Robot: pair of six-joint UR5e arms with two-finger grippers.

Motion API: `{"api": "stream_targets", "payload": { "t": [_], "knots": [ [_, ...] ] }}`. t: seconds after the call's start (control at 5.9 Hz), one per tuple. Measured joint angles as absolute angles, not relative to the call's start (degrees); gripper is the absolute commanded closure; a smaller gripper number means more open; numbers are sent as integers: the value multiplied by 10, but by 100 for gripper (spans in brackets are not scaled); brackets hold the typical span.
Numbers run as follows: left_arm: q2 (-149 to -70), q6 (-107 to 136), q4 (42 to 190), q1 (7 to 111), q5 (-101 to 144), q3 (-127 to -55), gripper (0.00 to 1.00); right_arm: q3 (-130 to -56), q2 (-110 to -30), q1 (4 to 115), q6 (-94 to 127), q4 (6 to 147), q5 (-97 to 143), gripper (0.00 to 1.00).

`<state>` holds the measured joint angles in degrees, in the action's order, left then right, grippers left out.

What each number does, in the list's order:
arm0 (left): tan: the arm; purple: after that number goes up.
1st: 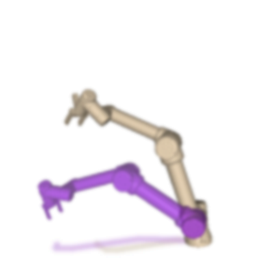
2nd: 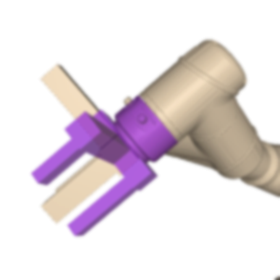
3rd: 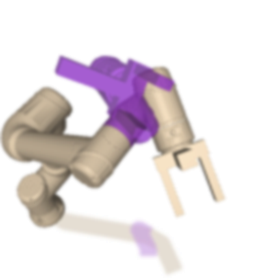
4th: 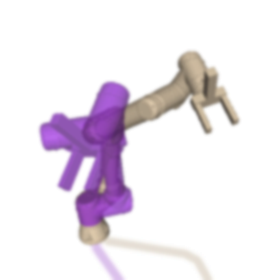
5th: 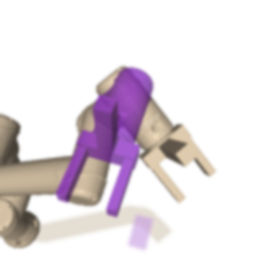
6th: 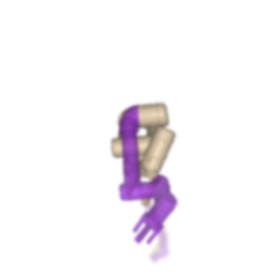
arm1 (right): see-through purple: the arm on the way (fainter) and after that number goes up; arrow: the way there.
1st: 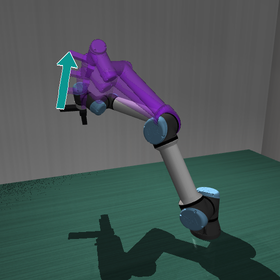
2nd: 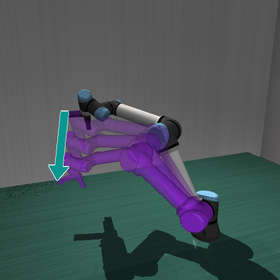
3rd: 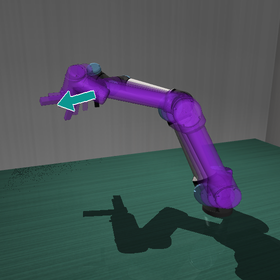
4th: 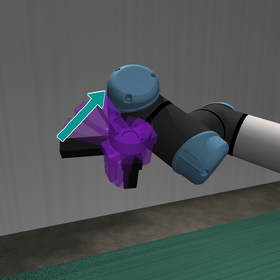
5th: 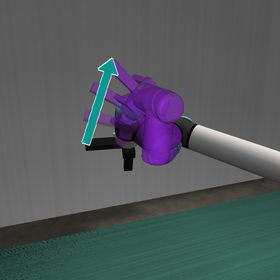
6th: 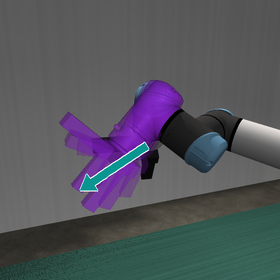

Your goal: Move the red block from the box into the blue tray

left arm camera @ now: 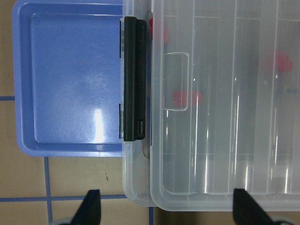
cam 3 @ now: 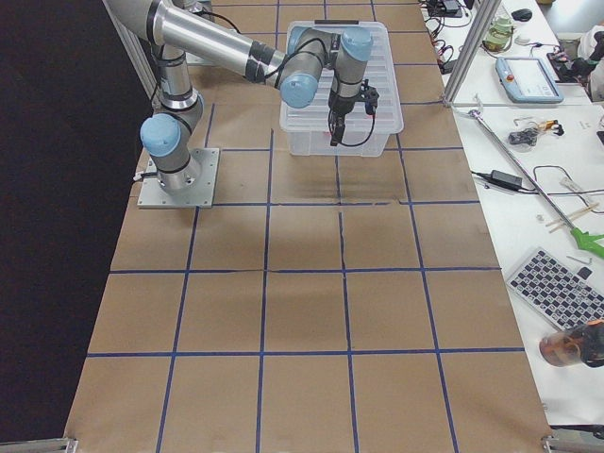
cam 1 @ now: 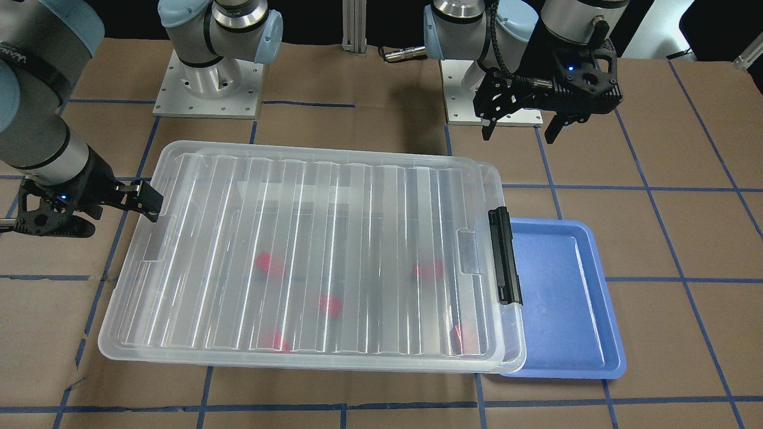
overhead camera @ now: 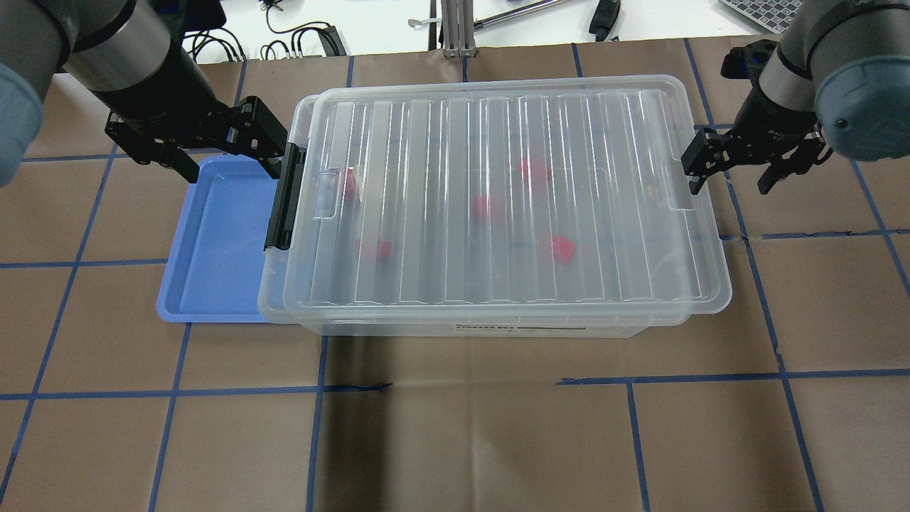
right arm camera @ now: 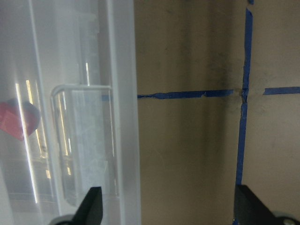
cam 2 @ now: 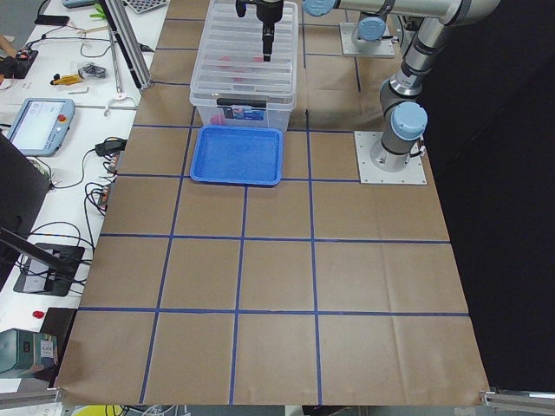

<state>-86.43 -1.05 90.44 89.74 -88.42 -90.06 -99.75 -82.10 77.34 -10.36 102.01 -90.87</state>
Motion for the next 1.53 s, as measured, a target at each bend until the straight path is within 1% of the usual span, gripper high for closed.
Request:
{"api": "stream_targets", "payload": {
  "t": [0.85,1.53],
  "knots": [
    [-863,-11,904,897,-884,-903,2,-1005,-814,771,-135,1036,-917,0],
    [-861,-11,904,897,-884,-904,2,-1005,-813,747,-182,1053,-935,0]
  ]
}}
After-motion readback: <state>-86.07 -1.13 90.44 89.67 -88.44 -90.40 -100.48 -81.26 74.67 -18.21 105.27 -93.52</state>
